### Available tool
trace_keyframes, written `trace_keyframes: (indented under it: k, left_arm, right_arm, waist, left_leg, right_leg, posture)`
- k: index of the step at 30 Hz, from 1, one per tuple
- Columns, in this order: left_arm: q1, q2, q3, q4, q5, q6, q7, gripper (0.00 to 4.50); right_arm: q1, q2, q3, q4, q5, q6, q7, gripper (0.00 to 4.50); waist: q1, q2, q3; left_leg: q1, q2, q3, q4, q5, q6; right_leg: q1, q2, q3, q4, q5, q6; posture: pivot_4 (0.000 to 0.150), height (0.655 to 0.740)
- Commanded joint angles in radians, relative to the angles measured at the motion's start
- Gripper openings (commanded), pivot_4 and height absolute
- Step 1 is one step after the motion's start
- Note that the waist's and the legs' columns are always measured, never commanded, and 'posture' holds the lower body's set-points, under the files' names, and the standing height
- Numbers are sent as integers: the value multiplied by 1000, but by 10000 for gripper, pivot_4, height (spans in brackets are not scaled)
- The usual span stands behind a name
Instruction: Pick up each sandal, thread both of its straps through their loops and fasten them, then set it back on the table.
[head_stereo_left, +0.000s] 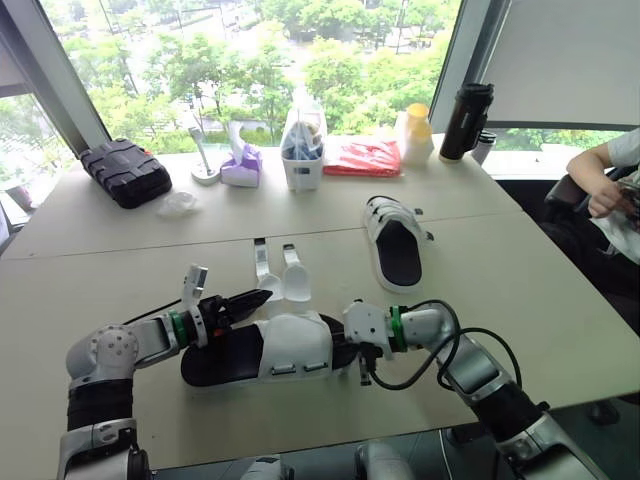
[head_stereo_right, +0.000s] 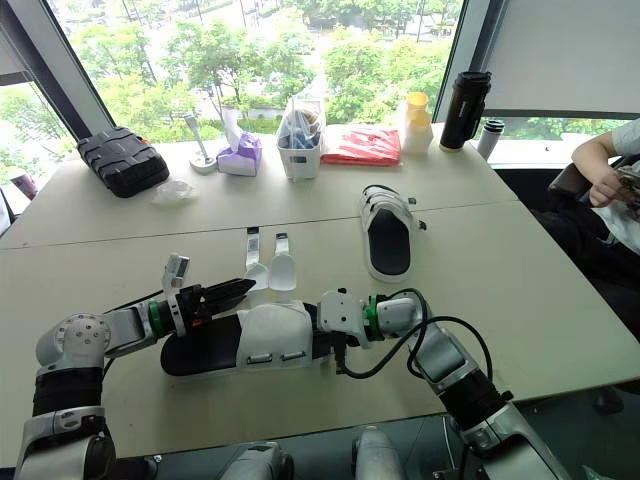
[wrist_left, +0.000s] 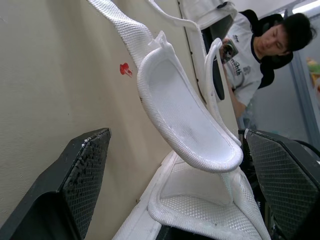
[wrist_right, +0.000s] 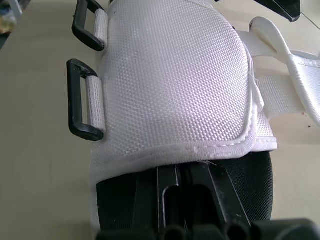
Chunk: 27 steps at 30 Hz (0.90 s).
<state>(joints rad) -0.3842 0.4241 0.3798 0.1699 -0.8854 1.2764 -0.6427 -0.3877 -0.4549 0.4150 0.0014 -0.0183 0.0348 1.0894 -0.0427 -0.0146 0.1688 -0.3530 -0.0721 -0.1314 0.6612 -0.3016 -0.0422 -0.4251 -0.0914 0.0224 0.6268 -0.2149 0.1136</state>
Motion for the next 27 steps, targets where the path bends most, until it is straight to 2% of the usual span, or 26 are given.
trace_keyframes:
  k: [1, 10, 18, 27]
  left_arm:
    - [14, -3, 26, -17, -4, -23, 27, 45000]
    - [26, -25, 33, -36, -31, -40, 59, 45000]
    - [17, -14, 57, -43, -64, -52, 76, 45000]
    - [-110, -33, 93, 116, -100, -9, 91, 45000]
  right_arm:
    - [49, -10, 68, -1, -49, 97, -5, 657]
    - [63, -42, 97, -103, -35, 328, 14, 657]
    - [76, -32, 95, -98, -38, 304, -17, 657]
    - [69, -32, 99, -109, -32, 292, -6, 657]
  waist:
    - [0, 0, -1]
    - [7, 0, -4]
    - [7, 0, -6]
    - [7, -1, -6]
  left_leg:
    - [0, 0, 0, 0, 0, 0]
    - [-1, 0, 0, 0, 0, 0]
    - [0, 0, -1, -6, 0, 0]
    - [1, 0, -1, -10, 1, -1]
  right_leg:
    - [0, 0, 0, 0, 0, 0]
    - [1, 0, 0, -2, 0, 0]
    - [2, 0, -1, -8, 0, 0]
    - [2, 0, -1, -11, 0, 0]
  posture:
    - [1500, 7400]
    - [1500, 7400]
    - [1500, 7400]
    - [1500, 7400]
